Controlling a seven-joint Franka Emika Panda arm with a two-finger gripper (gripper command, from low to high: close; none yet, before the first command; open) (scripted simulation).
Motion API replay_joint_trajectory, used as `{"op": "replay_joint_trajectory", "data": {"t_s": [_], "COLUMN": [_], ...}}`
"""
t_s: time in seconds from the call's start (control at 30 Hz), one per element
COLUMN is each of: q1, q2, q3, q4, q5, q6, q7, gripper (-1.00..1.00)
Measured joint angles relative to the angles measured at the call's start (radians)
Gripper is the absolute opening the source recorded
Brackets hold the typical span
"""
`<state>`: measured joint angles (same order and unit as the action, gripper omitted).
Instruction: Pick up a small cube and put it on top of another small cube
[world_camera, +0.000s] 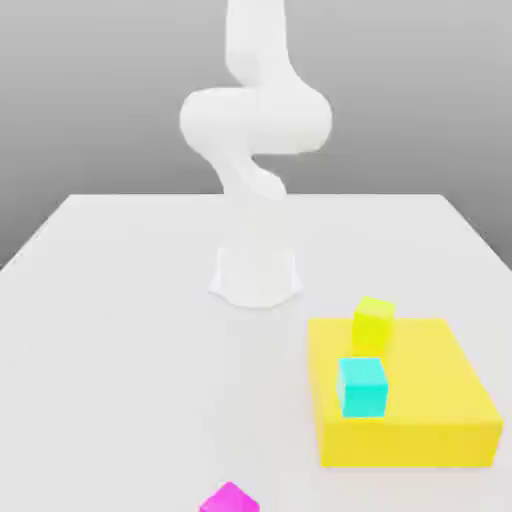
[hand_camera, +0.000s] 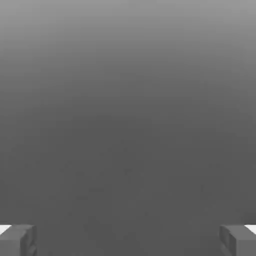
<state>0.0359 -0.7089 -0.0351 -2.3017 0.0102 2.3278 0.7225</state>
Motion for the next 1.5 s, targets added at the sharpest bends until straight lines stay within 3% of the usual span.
{"op": "replay_joint_trajectory", "data": {"t_s": [0.5, 0.73, 0.93, 1.1, 1.13, 1.33, 1.5], "q1": [0.147, 0.142, 0.116, 0.078, 0.071, 0.067, 0.096], "q2": [0.550, 0.802, 1.009, 1.188, 1.213, 1.226, 1.089], "q3": [-0.164, -0.165, -0.152, -0.110, -0.102, -0.097, -0.136], "q4": [-0.010, -0.015, -0.022, 0.007, 0.012, 0.015, -0.016], "q5": [0.128, 0.175, 0.145, 0.172, 0.179, 0.182, 0.134], "q6": [0.167, 0.245, 0.318, 0.438, 0.457, 0.465, 0.360], "q7": [-0.515, -0.744, -0.891, -0.951, -0.956, -0.959, -0.924], "gripper": [0.00, 0.00, 0.00, 0.00, -1.00, -1.00, -1.00]}}
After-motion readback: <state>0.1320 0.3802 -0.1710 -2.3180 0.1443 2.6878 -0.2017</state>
